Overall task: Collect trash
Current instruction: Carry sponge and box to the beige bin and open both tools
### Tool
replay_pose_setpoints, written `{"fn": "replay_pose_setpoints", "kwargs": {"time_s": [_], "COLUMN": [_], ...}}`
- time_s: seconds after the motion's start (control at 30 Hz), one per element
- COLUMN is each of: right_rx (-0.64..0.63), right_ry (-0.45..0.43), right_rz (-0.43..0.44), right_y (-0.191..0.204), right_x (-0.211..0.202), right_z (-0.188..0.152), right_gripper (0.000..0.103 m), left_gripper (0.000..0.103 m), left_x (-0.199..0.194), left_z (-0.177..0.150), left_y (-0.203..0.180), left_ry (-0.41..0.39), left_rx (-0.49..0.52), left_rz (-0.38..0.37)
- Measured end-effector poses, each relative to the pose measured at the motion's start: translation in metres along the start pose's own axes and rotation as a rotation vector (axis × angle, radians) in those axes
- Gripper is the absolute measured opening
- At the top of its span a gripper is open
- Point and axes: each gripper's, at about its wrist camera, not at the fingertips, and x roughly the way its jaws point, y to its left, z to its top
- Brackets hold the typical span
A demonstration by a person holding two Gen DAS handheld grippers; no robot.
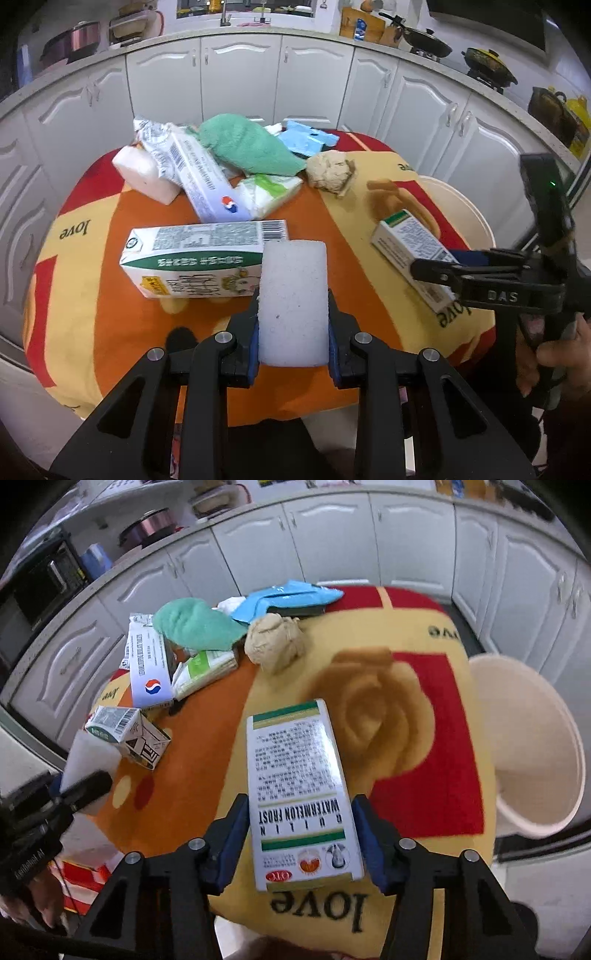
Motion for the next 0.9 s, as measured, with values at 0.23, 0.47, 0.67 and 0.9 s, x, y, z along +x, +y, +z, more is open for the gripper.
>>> {"fn": "replay_pose_setpoints", "kwargs": {"time_s": [0.23,0.47,0.67,0.9], "right_rx": [-0.056,-0.016,0.060,0.193], "right_ry": [-0.002,-0.095,-0.172,-0.186], "right_rz": [-0.037,-0.049,-0.106,-0.162], "right_y": [0.013,-0.007,-0.048,-0.114], "right_x": [0.017,-0.009,-0.041,-0.053], "right_z": [0.005,0.010,0.019,0.020], "right_gripper": [0.053,0.051,0.051,0.051], "left_gripper": [0.026,0.026,0.026,0.026], "left_x": [-0.004,0.005,0.021,0.056], "left_z": [0.008,0.029,0.055,0.086], "left_y": [-0.020,-0.041,-0.078,-0.124], "left_ry": [-0.010,-0.005,-0.011,0.023], "left_rx": [0.042,0.060,0.132,0.190], "left_rz": [0.009,-0.012,-0.047,-0.102]}}
